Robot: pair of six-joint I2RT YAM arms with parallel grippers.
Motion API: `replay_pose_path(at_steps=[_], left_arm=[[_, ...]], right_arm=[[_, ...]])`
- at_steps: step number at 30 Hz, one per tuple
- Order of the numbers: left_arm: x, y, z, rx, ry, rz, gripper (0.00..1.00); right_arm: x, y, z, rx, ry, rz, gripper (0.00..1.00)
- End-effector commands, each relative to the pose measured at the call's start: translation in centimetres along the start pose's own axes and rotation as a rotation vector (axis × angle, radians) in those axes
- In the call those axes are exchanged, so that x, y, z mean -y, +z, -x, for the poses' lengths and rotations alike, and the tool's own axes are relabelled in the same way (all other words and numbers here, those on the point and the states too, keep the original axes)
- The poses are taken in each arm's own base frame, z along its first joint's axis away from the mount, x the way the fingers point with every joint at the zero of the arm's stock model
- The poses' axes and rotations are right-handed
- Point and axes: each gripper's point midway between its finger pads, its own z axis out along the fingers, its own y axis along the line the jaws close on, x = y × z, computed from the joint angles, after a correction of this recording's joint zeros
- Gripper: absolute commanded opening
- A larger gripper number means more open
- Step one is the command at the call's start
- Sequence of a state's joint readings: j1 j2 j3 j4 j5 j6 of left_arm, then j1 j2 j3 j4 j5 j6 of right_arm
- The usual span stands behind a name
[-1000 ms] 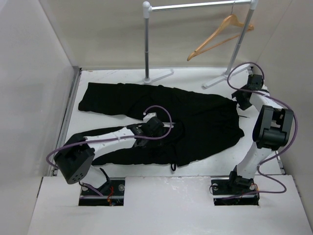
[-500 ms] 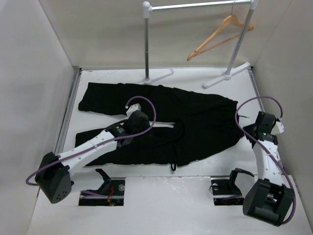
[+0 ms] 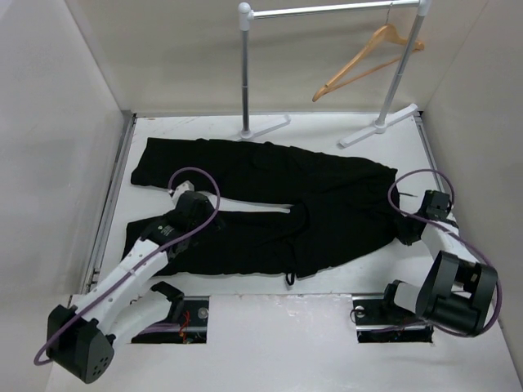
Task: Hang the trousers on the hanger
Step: Flatten out the trousers at the center of the board.
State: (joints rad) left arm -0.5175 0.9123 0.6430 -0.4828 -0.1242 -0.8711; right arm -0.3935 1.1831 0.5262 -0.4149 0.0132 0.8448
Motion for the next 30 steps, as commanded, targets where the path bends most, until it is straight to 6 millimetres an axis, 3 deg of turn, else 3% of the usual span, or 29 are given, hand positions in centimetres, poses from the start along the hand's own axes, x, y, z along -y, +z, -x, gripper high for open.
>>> replay_pose_path(at_steps=[1, 3, 5, 7, 14, 20, 30], left_arm=[[-1.9, -0.9, -0.1, -0.014, -0.045, 0.035, 0.52], [-2.7, -1.4, 0.3, -0.003, -0.076, 0.051, 0.52], [-3.7, -2.1, 0.9, 0.012, -0.116, 0.081, 0.52], [-5.2, -2.8, 1.4, 0.020, -0.158, 0.135, 0.52], [-11.0, -5.1, 1.8, 0.018, -0.313, 0.392, 0.56], [-14.4, -6.6, 2.5, 0.054, -0.455, 0.573, 0.57], [-19.8, -5.7, 1.1, 0.061, -0.801, 0.804, 0.56]], right_arm=[[-0.7, 1.0, 0.8, 0.015, 0.019, -0.001, 0.36], [-0.1, 0.7, 0.7, 0.034, 0.059, -0.018, 0.14], [0.4, -1.2, 1.7, 0.096, 0.083, -0.026, 0.05], [0.8, -3.0, 2.3, 0.137, 0.082, -0.039, 0.04], [0.8, -3.0, 2.3, 0.137, 0.082, -0.039, 0.04], [0.8, -3.0, 2.3, 0.137, 0.082, -0.039, 0.04], [0.8, -3.0, 2.3, 0.137, 0.082, -0.039, 0.04]])
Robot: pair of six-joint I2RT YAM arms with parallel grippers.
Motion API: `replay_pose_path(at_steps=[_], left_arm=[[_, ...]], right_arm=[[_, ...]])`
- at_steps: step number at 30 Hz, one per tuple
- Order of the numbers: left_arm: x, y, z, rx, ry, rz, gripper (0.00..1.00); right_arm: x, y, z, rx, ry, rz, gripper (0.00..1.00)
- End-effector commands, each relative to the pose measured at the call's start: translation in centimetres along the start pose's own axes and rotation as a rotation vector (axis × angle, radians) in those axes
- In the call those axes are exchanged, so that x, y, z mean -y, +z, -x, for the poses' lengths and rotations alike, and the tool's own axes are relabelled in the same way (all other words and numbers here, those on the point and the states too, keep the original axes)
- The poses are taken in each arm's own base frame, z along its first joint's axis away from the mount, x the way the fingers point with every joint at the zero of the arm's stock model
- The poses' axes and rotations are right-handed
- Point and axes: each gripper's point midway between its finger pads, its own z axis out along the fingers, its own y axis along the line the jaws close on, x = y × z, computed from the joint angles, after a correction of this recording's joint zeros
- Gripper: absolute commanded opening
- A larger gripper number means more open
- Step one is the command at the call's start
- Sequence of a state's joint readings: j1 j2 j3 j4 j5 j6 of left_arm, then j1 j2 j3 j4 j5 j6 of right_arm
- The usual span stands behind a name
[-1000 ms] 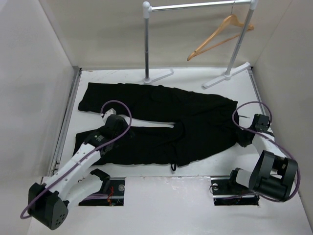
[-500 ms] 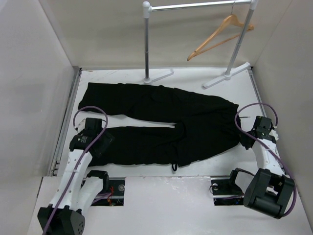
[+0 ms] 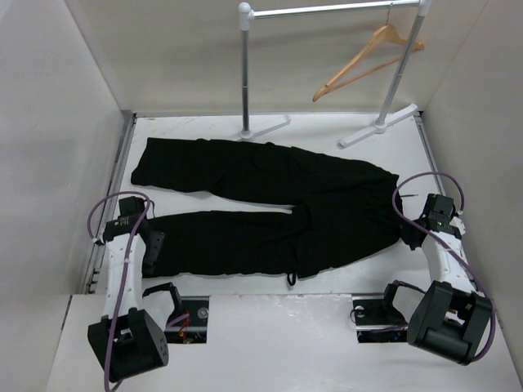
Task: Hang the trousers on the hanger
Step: Flatten out the trousers at the center of the board, then fold the trousers at the center of the board.
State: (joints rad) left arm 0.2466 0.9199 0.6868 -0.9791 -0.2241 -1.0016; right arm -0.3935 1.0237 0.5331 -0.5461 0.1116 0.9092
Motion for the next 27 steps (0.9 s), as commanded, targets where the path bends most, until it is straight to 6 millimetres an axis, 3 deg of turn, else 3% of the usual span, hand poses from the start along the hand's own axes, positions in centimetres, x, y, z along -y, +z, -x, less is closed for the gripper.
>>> replay_pose_path(at_steps=[1, 2, 3, 6, 15, 21, 27], left_arm=[[-2.0, 0.9, 0.3, 0.002, -0.105, 0.098, 0.55], [-2.2, 0.9, 0.6, 0.009, -0.114, 0.105, 0.55], [-2.6, 0.9, 0.9, 0.024, -0.118, 0.123, 0.55], [-3.9, 1.0, 0.7, 0.027, -0.108, 0.179, 0.55], [-3.6, 2.1, 0.4, -0.002, -0.140, 0.193, 0.54], [-4.8, 2.6, 0.0, 0.010, -0.123, 0.271, 0.50], [-3.7, 3.7, 0.2, 0.032, -0.162, 0.273, 0.50]], right_arm=[[-0.3, -0.3, 1.1, 0.038, 0.016, -0.005, 0.04], [-0.3, -0.3, 1.1, 0.038, 0.016, -0.005, 0.04], [-2.8, -6.5, -4.3, -0.090, -0.159, 0.204, 0.00], [-3.5, -8.5, -4.0, -0.081, -0.182, 0.246, 0.00], [-2.8, -6.5, -5.5, -0.113, -0.188, 0.231, 0.00], [-2.2, -6.5, -4.6, -0.083, -0.160, 0.205, 0.00], [-2.2, -6.3, -3.9, -0.070, -0.134, 0.193, 0.00]])
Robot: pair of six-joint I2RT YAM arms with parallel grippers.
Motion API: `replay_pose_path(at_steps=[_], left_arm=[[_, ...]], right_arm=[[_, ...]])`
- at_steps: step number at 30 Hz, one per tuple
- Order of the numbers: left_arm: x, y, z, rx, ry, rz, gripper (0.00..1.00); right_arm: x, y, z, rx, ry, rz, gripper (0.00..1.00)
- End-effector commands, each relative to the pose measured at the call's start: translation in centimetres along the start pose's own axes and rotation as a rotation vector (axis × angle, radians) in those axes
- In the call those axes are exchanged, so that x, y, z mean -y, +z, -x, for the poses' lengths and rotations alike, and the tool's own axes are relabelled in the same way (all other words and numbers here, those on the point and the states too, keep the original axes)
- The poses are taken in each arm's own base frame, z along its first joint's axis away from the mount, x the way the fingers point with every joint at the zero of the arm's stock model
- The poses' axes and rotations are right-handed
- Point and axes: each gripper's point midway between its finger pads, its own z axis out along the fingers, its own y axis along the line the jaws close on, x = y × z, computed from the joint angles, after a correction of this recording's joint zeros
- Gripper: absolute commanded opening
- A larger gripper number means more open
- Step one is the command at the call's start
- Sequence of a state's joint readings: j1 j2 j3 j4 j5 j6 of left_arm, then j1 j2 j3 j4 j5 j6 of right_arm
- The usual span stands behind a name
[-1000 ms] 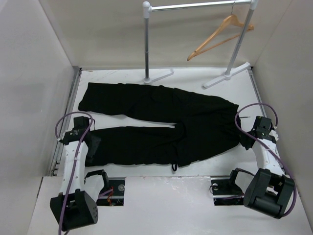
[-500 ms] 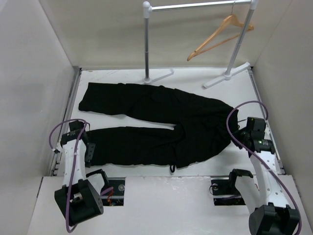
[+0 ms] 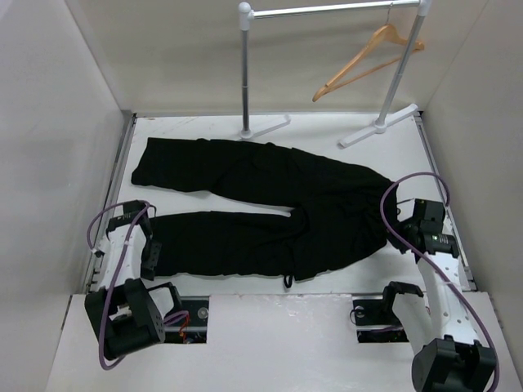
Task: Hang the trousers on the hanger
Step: Fold the trousers at the center of the board.
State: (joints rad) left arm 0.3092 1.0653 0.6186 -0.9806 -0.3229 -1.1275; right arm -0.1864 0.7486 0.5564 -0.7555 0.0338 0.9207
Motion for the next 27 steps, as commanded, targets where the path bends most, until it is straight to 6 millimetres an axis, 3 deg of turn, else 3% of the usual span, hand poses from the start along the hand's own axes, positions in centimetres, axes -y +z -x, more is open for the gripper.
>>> replay_pose_path(at_steps=[1, 4, 7, 10, 14, 19, 23, 27], left_arm=[[0.5, 0.7, 0.7, 0.035, -0.061, 0.018, 0.49], [1.3, 2.1, 1.5, 0.064, -0.101, 0.013, 0.38], [1.4, 3.0, 2.6, 0.075, -0.183, -0.008, 0.13], [3.2, 1.0, 4.8, 0.131, -0.186, -0.102, 0.05], [5.5, -3.2, 7.6, 0.251, -0.155, -0.222, 0.01], [6.9, -7.1, 9.0, 0.311, -0.149, -0.328, 0.00], [8.3, -9.3, 10.4, 0.352, -0.131, -0.361, 0.00], [12.2, -12.3, 12.3, 0.393, -0.070, -0.383, 0.00]], right_arm=[[-0.2, -0.2, 1.0, 0.031, 0.023, -0.004, 0.00], [-0.2, 0.0, 1.3, 0.034, 0.033, -0.009, 0.00], [-0.1, -0.1, 1.8, 0.048, 0.036, -0.013, 0.01], [0.3, 0.2, 2.0, 0.059, 0.031, -0.033, 0.01], [0.7, 0.3, 2.3, 0.076, 0.015, -0.053, 0.01], [0.2, 0.1, 3.2, 0.100, 0.005, -0.058, 0.01], [-1.4, -0.3, 4.6, 0.117, 0.008, -0.045, 0.01], [-4.1, -0.3, 7.7, 0.166, 0.078, -0.004, 0.01]])
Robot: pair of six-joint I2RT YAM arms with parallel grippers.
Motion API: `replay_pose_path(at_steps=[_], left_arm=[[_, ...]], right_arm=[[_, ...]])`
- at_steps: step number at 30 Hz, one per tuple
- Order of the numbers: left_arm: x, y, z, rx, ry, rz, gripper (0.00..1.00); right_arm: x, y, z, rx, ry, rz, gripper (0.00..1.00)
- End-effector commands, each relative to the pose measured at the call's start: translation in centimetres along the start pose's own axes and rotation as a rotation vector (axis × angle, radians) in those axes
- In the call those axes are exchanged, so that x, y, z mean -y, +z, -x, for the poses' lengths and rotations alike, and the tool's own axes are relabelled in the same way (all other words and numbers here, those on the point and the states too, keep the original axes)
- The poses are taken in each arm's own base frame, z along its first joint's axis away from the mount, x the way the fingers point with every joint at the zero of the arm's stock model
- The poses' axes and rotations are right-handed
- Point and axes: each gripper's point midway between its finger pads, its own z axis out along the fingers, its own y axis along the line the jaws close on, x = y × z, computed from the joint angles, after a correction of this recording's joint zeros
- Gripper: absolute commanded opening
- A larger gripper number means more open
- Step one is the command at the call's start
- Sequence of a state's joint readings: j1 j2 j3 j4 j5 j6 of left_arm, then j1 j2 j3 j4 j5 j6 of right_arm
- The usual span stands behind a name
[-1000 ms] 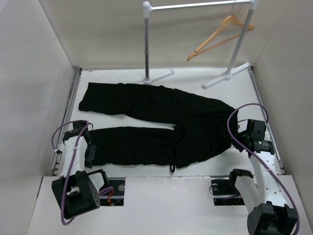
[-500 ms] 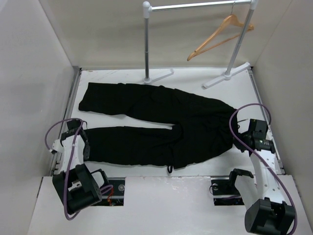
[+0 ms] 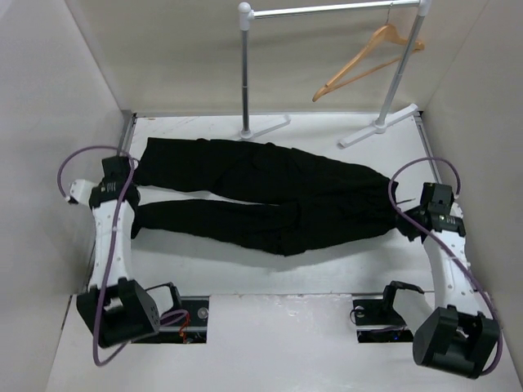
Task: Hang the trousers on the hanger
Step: Fold the trousers at the center of the board.
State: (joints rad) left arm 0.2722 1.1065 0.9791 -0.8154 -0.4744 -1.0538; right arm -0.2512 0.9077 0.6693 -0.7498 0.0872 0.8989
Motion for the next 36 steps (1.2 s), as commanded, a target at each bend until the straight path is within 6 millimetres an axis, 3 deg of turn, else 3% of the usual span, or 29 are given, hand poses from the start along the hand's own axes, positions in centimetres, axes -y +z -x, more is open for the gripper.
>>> replay_pose_path(at_steps=[1, 6, 13, 17, 20, 24, 26, 29, 32, 34, 36], left_arm=[[4.5, -0.9, 3.3, 0.092, 0.059, -0.043, 0.00], [11.7, -0.7, 4.5, 0.151, 0.144, -0.105, 0.00], [22.6, 0.0, 5.2, 0.186, 0.285, -0.184, 0.00], [28.3, 0.5, 4.4, 0.214, 0.345, -0.248, 0.01], [31.4, 2.5, 2.9, 0.221, 0.385, -0.264, 0.04], [34.7, 4.0, 1.1, 0.209, 0.379, -0.349, 0.18], [35.8, 3.2, 1.5, 0.223, 0.368, -0.401, 0.36], [35.0, 1.3, 2.5, 0.233, 0.372, -0.424, 0.50], [30.1, 0.1, 1.7, 0.211, 0.391, -0.404, 0.52], [25.7, 0.1, -0.6, 0.173, 0.409, -0.384, 0.52], [20.9, 0.8, -3.3, 0.106, 0.387, -0.356, 0.52]], right_arm=[[-4.6, -1.1, 5.0, 0.125, 0.070, 0.093, 0.01], [-9.3, -0.6, 8.7, 0.154, 0.086, 0.119, 0.01], [-15.6, 3.0, 13.2, 0.146, 0.072, 0.115, 0.01], [-19.2, 5.4, 15.2, 0.118, 0.051, 0.122, 0.01], [-21.6, 7.7, 16.6, 0.092, 0.042, 0.109, 0.03], [-24.2, 10.0, 17.7, 0.079, 0.031, 0.106, 0.20], [-25.5, 10.1, 17.9, 0.085, 0.022, 0.132, 0.41], [-26.2, 8.6, 16.4, 0.075, -0.038, 0.163, 0.61], [-24.9, 6.7, 13.3, 0.096, -0.087, 0.199, 0.65], [-23.4, 5.6, 10.5, 0.106, -0.097, 0.236, 0.59], [-21.6, 5.0, 7.8, 0.091, -0.104, 0.257, 0.36]])
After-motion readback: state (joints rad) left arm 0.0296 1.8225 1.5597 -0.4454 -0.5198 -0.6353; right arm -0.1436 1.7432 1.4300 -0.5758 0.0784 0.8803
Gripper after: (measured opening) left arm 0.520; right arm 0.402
